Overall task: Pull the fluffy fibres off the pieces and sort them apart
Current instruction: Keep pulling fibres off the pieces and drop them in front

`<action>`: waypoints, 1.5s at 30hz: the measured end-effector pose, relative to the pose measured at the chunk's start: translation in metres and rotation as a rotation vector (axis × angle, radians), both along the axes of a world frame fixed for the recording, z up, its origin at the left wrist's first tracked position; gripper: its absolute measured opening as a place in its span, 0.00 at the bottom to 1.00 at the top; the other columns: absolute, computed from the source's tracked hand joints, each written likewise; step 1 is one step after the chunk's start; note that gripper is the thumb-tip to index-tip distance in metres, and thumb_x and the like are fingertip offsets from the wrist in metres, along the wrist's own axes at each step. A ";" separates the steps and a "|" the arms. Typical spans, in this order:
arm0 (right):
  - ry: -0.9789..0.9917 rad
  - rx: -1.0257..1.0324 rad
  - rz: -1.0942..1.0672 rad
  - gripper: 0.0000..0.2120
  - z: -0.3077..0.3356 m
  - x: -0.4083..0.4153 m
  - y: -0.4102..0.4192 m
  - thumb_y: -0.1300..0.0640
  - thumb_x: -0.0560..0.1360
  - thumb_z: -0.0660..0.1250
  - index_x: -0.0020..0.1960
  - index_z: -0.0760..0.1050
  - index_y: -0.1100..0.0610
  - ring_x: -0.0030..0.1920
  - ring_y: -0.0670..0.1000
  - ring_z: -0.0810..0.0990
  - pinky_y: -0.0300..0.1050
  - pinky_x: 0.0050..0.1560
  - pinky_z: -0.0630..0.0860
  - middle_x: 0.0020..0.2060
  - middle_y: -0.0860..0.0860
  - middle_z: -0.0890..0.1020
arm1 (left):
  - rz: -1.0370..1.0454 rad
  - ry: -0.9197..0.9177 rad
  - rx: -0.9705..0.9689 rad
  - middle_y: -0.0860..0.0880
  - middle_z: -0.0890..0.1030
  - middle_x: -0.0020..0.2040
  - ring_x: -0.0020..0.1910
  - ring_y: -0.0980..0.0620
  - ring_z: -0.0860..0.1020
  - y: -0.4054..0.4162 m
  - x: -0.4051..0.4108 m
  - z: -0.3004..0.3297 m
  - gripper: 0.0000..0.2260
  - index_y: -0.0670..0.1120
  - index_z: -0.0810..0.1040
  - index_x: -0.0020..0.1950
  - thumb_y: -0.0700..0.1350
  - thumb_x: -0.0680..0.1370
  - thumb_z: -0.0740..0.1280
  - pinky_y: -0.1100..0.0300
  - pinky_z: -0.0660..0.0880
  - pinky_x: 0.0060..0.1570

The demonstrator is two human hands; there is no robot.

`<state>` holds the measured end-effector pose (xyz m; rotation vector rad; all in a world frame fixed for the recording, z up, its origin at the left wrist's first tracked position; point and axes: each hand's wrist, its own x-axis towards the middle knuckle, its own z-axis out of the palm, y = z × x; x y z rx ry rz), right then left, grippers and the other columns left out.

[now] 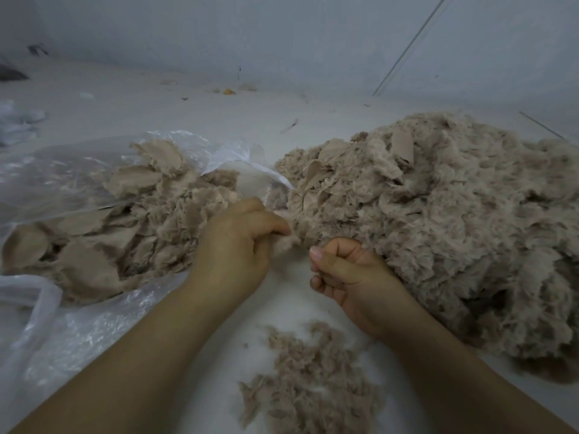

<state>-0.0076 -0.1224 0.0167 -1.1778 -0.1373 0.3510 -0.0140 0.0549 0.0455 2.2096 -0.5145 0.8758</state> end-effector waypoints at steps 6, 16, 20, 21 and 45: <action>0.012 -0.006 -0.020 0.03 -0.002 0.002 0.001 0.63 0.64 0.71 0.34 0.81 0.56 0.31 0.45 0.77 0.36 0.36 0.78 0.32 0.53 0.77 | 0.527 0.149 0.418 0.38 0.75 0.42 0.44 0.37 0.75 0.035 0.011 0.003 0.12 0.35 0.81 0.41 0.36 0.68 0.59 0.43 0.74 0.39; 0.034 -0.034 -0.027 0.03 0.002 0.001 0.001 0.65 0.79 0.62 0.49 0.74 0.61 0.21 0.41 0.70 0.37 0.37 0.77 0.20 0.43 0.72 | 0.669 0.128 0.549 0.39 0.71 0.42 0.48 0.38 0.68 0.030 0.017 -0.002 0.02 0.40 0.72 0.32 0.36 0.65 0.63 0.47 0.59 0.43; 0.046 -0.024 -0.031 0.04 0.000 0.002 0.001 0.65 0.79 0.61 0.49 0.75 0.61 0.21 0.41 0.67 0.37 0.37 0.78 0.20 0.44 0.69 | 0.671 0.505 0.629 0.43 0.77 0.47 0.55 0.40 0.71 0.034 0.016 -0.011 0.12 0.48 0.64 0.33 0.36 0.68 0.66 0.47 0.60 0.54; 0.046 -0.024 -0.032 0.04 0.000 0.002 0.002 0.65 0.79 0.61 0.50 0.75 0.60 0.21 0.41 0.67 0.38 0.38 0.77 0.20 0.44 0.69 | 0.677 0.498 0.609 0.44 0.76 0.44 0.54 0.40 0.71 0.034 0.015 -0.008 0.13 0.48 0.63 0.32 0.36 0.68 0.66 0.47 0.60 0.53; -0.011 0.113 -0.058 0.12 -0.004 0.005 0.001 0.59 0.81 0.59 0.46 0.80 0.52 0.23 0.41 0.64 0.36 0.31 0.71 0.25 0.46 0.64 | 0.075 0.472 -0.480 0.44 0.74 0.26 0.24 0.52 0.71 -0.042 0.062 -0.010 0.12 0.39 0.77 0.33 0.39 0.77 0.69 0.60 0.68 0.25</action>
